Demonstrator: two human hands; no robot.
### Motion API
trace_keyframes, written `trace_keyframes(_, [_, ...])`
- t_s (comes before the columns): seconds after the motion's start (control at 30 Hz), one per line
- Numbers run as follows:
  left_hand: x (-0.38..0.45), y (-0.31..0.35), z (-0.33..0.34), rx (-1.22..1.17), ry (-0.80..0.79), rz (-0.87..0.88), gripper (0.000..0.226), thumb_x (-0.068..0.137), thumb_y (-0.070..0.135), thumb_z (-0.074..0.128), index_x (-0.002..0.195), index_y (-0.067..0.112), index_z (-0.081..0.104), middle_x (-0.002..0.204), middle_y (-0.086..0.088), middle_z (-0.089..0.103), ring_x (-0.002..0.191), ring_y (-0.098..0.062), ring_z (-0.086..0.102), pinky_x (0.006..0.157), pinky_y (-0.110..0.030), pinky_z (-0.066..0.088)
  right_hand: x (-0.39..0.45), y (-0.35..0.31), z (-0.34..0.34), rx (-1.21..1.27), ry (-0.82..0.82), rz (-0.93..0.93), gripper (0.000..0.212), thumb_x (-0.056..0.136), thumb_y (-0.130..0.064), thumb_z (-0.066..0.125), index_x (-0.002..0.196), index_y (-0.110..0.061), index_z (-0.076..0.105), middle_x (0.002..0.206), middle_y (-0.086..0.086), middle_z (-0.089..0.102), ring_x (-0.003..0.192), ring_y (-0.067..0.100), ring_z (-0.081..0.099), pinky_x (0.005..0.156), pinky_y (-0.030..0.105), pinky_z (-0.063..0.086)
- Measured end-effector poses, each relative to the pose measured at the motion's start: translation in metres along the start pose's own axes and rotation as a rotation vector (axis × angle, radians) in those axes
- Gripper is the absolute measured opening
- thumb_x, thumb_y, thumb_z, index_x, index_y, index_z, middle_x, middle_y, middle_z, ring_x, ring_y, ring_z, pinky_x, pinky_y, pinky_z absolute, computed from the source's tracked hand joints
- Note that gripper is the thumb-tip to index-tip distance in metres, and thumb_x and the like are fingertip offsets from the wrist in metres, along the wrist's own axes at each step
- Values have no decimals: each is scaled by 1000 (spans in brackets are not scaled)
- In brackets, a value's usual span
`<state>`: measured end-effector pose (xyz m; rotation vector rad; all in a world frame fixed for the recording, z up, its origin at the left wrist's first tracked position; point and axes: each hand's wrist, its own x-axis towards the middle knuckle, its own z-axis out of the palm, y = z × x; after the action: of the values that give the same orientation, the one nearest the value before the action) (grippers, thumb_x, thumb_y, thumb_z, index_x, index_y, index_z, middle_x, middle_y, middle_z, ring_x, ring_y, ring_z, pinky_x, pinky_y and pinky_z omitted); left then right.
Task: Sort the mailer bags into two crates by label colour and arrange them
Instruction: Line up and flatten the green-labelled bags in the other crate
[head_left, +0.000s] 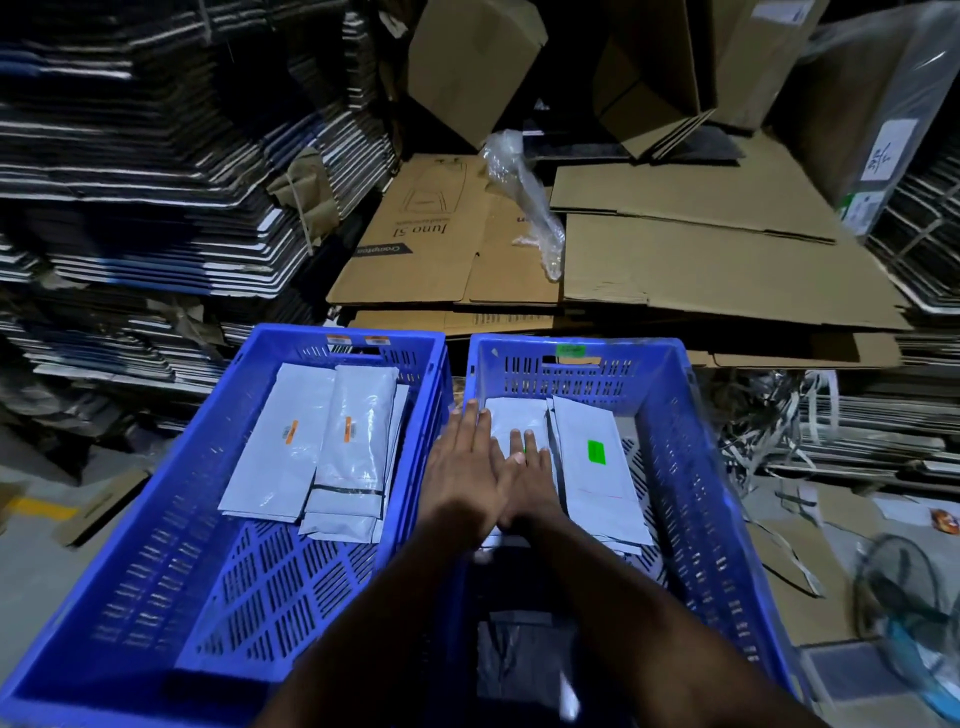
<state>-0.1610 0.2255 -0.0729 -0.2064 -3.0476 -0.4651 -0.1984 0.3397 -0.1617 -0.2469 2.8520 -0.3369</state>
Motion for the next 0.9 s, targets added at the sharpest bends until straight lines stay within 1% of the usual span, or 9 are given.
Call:
trace_keyframes(0.13, [-3,0,-3,-12,-14,1,78,99,65,17,159,18,5,167,2,-5,153,-14,-9,125,-35,1,-19,-2,-21,33,101,1,82,96,-30,42,158,-17,-11,166,10,-11,153,26,-16,123,43,-6])
trace_keyframes(0.2, [-3,-1,-2,-7,-10,9,78,99,65,17,159,17,6,167,0,-3,153,-15,-8,125,-36,2,-37,0,-34,104,211,-54,66,100,-25,37,158,-9,11,165,8,14,154,25,9,123,38,14])
trace_keyframes(0.27, [-3,-1,-3,3,-10,23,78,99,65,16,159,16,8,167,-1,0,153,-17,-6,125,-39,5,-66,5,-49,112,317,-139,40,98,-22,42,135,-8,49,135,11,56,127,31,52,97,39,45])
trace_keyframes(0.3, [-3,-2,-3,2,-13,30,78,99,66,16,159,16,8,167,-1,1,153,-17,-5,125,-39,6,-82,9,-54,85,326,-173,28,96,-23,45,118,-11,58,115,13,65,107,34,61,80,41,48])
trace_keyframes(0.4, [-4,-2,-3,-16,-25,56,78,99,66,18,159,16,10,167,-1,3,154,-19,-3,124,-41,7,-125,27,-54,63,159,-268,27,90,-32,40,93,-16,61,93,15,70,88,38,64,70,41,47])
trace_keyframes(0.47, [-3,-2,-3,-15,-31,62,78,99,66,18,158,15,11,167,-2,4,154,-19,-3,124,-41,6,-146,42,-45,17,-71,-249,31,88,-39,42,96,-17,64,97,15,71,92,36,64,75,39,50])
trace_keyframes(0.63, [-2,-2,-2,5,-36,81,81,98,67,13,158,14,10,167,-4,5,154,-19,-3,124,-44,9,-164,62,-21,-192,-550,-138,49,73,-44,79,108,-14,64,108,14,69,100,31,65,83,37,55])
trace_keyframes(0.8, [-2,-3,-3,-1,-53,81,82,97,69,9,158,15,10,167,-3,6,154,-19,-3,124,-44,8,-159,56,-24,-102,-538,-140,31,73,-19,82,100,-11,69,96,11,71,89,27,65,70,25,41])
trace_keyframes(0.9, [-3,-4,-3,-56,-42,73,79,98,68,12,158,17,15,166,-1,10,153,-17,-2,124,-44,9,-162,61,-32,36,-480,-159,21,78,-19,79,93,-16,65,85,3,61,80,19,55,65,25,35])
